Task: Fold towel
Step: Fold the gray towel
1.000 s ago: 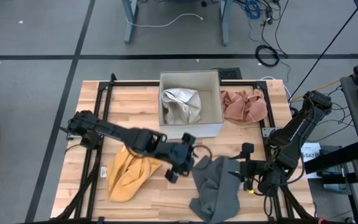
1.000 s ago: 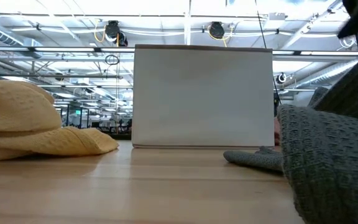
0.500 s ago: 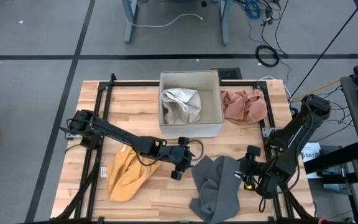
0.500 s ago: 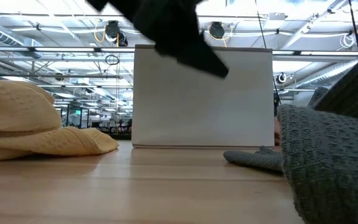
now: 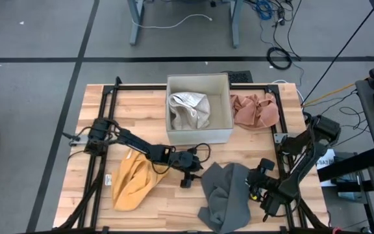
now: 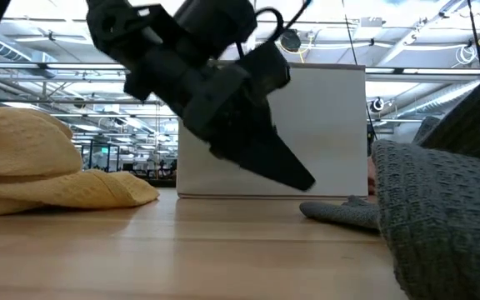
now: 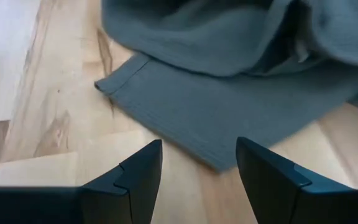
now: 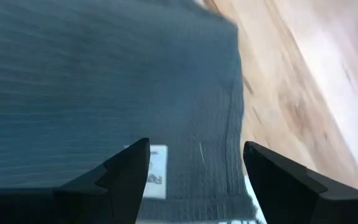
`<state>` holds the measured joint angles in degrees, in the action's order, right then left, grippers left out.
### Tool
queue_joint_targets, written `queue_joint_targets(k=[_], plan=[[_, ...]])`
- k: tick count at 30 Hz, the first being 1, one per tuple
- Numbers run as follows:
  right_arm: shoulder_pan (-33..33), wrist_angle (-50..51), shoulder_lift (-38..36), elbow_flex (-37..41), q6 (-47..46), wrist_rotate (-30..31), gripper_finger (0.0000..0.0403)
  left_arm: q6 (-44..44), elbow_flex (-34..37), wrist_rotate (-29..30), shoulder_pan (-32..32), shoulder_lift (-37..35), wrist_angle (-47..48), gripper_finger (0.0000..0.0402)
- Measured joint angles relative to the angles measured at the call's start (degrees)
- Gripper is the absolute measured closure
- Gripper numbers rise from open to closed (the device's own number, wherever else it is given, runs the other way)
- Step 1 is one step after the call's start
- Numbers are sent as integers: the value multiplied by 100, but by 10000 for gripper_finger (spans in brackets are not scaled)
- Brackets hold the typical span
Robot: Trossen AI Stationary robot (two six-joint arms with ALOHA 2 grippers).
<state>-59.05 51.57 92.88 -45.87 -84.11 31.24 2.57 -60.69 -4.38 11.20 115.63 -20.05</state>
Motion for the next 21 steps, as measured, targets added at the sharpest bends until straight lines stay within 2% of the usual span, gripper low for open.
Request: queue_joint_targets(k=[7,10,14,18,19,21], plan=[[37,-300,548,213,-804,-243,168,320,-203,-44,-95,448,-138,191],[30,-464,556,248,-807,-104,193,376,-229,-430,-122,575,-384,191],[52,-634,423,267,-629,2,261,424,-229,-459,-117,586,-435,191],[74,-659,398,273,-269,-7,365,417,-229,-362,-107,590,-416,202],[73,-646,398,280,-189,1,383,388,-229,-336,-107,590,-387,208],[72,-630,398,280,-155,39,392,273,-235,-226,-76,590,-311,223]])
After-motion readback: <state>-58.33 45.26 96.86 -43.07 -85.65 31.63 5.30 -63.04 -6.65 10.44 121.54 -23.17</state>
